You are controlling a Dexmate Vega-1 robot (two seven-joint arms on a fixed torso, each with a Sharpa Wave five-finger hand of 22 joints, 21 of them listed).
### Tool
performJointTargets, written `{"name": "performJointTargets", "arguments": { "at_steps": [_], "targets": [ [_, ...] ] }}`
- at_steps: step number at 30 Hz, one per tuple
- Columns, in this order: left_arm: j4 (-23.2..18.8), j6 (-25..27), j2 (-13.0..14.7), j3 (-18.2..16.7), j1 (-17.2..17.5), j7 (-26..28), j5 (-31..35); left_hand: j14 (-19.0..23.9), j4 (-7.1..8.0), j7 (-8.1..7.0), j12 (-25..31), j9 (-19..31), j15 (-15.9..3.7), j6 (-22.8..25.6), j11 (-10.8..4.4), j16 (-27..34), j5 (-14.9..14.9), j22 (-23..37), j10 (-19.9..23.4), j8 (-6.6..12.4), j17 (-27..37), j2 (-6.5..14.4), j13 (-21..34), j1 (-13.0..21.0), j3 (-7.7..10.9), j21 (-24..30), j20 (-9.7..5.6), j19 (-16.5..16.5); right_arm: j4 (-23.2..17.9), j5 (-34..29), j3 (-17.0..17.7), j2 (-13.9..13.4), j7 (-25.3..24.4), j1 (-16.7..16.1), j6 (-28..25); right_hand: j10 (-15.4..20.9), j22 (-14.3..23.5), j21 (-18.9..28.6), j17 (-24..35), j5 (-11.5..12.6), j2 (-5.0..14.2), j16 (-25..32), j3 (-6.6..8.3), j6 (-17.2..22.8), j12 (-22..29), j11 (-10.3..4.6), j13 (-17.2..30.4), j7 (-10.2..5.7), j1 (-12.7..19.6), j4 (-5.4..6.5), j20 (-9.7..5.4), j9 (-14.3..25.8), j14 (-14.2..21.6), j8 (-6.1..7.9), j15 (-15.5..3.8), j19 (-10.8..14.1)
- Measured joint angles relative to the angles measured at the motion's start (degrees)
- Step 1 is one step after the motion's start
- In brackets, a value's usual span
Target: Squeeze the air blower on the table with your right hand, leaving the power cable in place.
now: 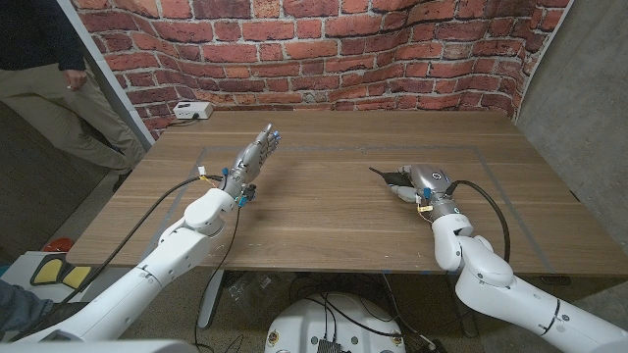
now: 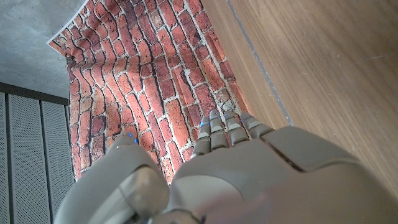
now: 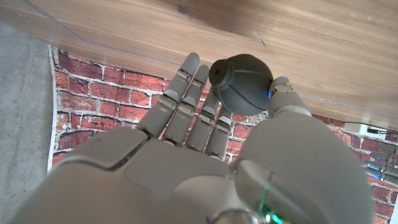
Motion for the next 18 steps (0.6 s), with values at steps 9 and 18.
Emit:
{"name": "performJointTargets", "arguments": {
  "at_steps": [9, 18],
  "targets": [
    [-0.2, 0.2, 0.0, 0.1, 0.1, 0.2, 0.2, 0.0, 0.0, 0.0, 0.0, 0.0, 0.0, 0.0, 0.0, 0.0, 0.0, 0.0, 0.0, 0.0, 0.0, 0.0, 0.0, 0.0, 0.01, 0.0, 0.0, 0.0, 1.8, -2.2, -3.3, 0.3, 2.4, 2.1, -2.3, -2.3, 0.0, -0.4, 0.0, 0.0, -0.13, 0.0, -0.16, -2.2, -0.3, -0.13, 0.0, -0.18, -0.8, 0.17, 0.21, 0.0, -2.2, -0.4, 0.52, -1.4],
    [-0.2, 0.2, -0.3, 0.3, 0.1, 0.2, 0.3, 0.0, 0.0, 0.0, 0.0, 0.0, 0.0, 0.0, 0.0, 0.0, 0.0, 0.0, 0.0, 0.0, 0.0, 0.0, 0.0, 0.0, 0.01, 0.0, 0.0, 0.0, 2.8, -3.4, -5.0, 0.5, 3.9, 3.2, -3.7, -3.7, 0.0, -0.7, 0.0, 0.2, 0.31, 0.0, -0.23, -3.8, -0.3, -0.03, 0.0, 0.22, -1.3, 0.24, 0.54, 0.0, -2.8, -0.66, 0.72, -2.2]
  ]
}}
